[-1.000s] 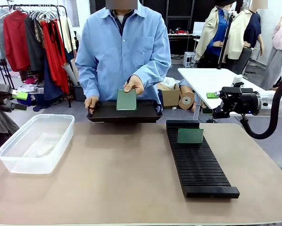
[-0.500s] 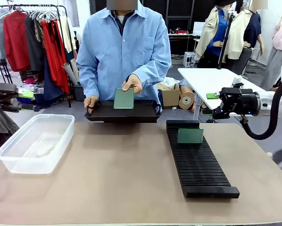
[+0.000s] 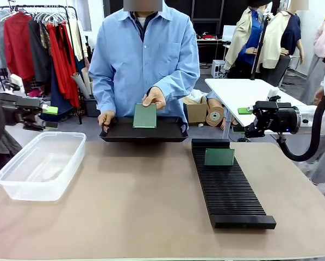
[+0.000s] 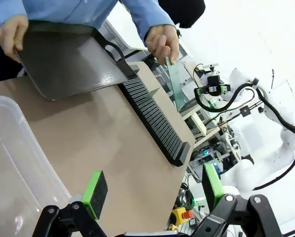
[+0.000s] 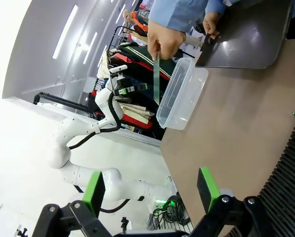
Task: Sort PCBs into racks and boxes based on the side picked up.
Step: Pick up the Blank PCB handed by the Human.
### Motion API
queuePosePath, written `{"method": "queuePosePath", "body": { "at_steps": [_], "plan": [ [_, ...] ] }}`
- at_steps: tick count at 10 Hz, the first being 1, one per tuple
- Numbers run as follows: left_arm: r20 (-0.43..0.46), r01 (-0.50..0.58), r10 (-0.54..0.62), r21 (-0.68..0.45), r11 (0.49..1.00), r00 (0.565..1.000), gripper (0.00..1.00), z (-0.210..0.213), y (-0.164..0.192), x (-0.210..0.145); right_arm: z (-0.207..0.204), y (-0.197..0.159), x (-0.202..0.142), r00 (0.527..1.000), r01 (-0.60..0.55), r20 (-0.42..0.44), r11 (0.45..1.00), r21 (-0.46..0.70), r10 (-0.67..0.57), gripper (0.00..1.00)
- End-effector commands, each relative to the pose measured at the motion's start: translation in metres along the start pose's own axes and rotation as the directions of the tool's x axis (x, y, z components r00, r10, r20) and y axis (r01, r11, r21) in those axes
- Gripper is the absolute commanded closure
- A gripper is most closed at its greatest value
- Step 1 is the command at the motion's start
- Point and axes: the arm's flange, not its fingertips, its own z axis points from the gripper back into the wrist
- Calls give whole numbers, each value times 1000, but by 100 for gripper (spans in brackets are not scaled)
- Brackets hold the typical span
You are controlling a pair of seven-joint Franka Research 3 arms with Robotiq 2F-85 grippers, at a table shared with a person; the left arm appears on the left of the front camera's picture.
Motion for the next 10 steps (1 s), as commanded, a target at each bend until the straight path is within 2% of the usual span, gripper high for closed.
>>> {"method": "queuePosePath", "body": {
  "at_steps": [1, 10],
  "plan": [
    [-5, 26, -27, -83, 996, 1000, 0, -25, 14, 13, -1, 2, 0, 1000, -1, -1, 1000, 6, 1, 0],
    [-100, 51, -71, -189, 981, 992, 0, -143, 24, 44, -1, 2, 0, 1000, -1, -1, 1000, 6, 1, 0]
  ]
}}
